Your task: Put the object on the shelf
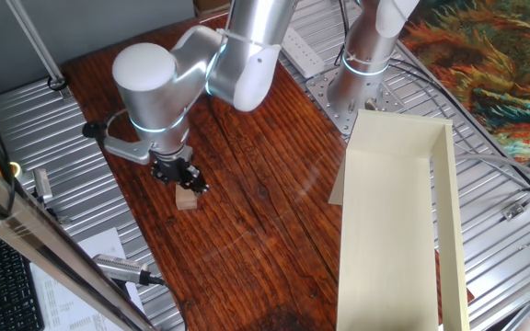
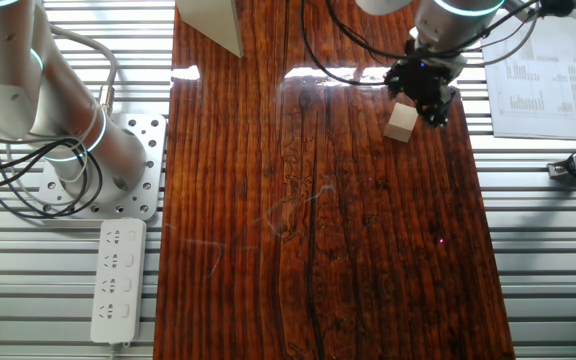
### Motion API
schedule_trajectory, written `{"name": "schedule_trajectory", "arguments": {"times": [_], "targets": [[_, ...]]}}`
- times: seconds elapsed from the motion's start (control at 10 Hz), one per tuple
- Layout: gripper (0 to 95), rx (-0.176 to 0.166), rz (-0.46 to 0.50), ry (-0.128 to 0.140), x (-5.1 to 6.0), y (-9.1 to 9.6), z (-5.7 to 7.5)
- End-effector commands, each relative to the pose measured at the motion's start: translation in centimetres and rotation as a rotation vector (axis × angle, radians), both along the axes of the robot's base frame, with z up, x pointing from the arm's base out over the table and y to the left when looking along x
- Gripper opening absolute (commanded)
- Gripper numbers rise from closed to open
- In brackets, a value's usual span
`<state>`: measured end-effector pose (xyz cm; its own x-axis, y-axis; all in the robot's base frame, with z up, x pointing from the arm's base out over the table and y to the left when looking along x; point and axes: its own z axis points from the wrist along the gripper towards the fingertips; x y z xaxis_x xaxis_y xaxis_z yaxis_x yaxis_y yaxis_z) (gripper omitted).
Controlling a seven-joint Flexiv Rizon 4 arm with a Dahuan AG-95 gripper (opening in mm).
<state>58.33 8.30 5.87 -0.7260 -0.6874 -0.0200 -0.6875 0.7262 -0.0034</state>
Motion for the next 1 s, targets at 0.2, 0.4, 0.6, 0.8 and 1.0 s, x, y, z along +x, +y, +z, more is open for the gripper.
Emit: {"name": "schedule_trajectory", "arguments": {"times": [0.2, 0.4, 0.6, 0.8, 1.0], "targets": [[76.0, -0.009, 0.082, 0.007, -0.18, -0.04, -0.08], [76.0, -0.005, 0.105, 0.004, -0.18, -0.04, -0.08], [76.0, -0.008, 0.114, 0.004, -0.18, -0.04, -0.08], [76.0, -0.001, 0.107, 0.027, -0.18, -0.04, -0.08], [76.0, -0.022, 0.103, 0.091, -0.18, -0.04, -0.08]]}}
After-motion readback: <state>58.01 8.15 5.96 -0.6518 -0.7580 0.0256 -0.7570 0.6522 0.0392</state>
